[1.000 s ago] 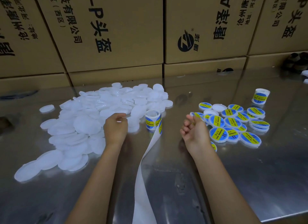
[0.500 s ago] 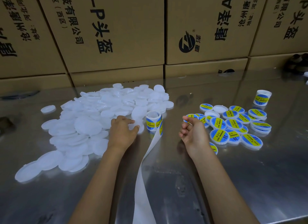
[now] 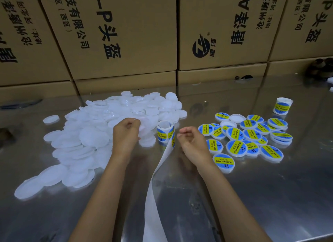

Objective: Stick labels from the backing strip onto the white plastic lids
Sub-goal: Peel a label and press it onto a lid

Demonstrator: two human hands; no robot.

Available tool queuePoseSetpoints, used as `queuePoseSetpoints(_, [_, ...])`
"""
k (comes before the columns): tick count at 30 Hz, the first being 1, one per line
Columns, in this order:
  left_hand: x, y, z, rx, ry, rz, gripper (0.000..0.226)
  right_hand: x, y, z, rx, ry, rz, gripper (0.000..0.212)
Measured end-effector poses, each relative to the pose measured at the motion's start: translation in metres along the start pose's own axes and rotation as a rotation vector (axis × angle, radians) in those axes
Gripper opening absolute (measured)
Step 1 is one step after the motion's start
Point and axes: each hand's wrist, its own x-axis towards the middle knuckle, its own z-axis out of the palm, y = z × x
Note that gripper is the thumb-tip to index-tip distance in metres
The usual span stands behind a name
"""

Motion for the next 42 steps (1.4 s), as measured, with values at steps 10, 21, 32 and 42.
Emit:
queuePoseSetpoints(10, [-0.019,-0.004,0.024,0.287,-0.231,0.180,0.029,0.000,0.011,0.010,-0.203,-0.134,-0.140,0.038])
queuePoseSetpoints(21, [-0.020,-0.016,0.035,0.255,-0.324,0.099,0.027,-0.004,0.011,0.015,-0.260,-0.094,-0.191,0.026])
queuePoseSetpoints(32, [-0.019,-0.015,0.032,0.085,-0.361,-0.108,0.038,-0.008,0.009,0.012,-0.351,-0.140,-0.260,0.032])
queuePoseSetpoints(42, [-0.019,-0.015,0.029,-0.055,-0.365,-0.204,0.034,-0.008,0.003,0.011,-0.231,-0.219,-0.207,0.029])
